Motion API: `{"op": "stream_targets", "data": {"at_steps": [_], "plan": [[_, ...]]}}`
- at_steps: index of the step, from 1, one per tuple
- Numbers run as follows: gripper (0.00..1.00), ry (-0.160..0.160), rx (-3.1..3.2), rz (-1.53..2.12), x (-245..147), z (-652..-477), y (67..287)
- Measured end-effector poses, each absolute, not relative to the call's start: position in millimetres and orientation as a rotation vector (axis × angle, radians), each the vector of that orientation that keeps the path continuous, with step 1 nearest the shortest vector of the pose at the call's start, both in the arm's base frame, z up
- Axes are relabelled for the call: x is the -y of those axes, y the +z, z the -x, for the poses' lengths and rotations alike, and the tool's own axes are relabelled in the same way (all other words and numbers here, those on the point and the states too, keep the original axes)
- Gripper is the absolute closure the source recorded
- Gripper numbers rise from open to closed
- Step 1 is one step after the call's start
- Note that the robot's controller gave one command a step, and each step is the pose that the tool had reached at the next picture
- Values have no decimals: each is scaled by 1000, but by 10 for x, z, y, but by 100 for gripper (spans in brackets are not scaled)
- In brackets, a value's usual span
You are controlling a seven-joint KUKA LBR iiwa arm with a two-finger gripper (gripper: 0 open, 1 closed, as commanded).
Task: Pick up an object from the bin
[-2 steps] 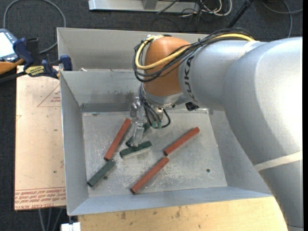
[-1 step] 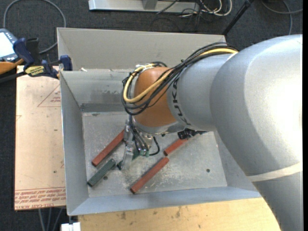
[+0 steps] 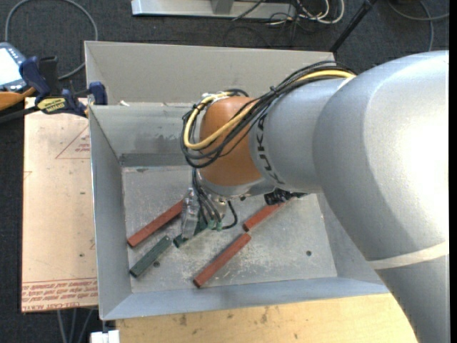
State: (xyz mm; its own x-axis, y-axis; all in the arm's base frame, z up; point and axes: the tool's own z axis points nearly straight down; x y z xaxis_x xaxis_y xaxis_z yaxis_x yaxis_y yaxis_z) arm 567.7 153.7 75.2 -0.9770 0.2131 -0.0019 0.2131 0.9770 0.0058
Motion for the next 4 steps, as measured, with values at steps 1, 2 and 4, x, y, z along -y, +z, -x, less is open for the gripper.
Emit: {"op": "stream_targets", "data": {"at_steps": [1, 2, 4], "plan": [[100, 4, -3109, -407, -1184, -5905, 712], [0, 3, -3112, -405, -1193, -5892, 704], [0, -2, -3134, -244, -1447, -5465, 695]]}}
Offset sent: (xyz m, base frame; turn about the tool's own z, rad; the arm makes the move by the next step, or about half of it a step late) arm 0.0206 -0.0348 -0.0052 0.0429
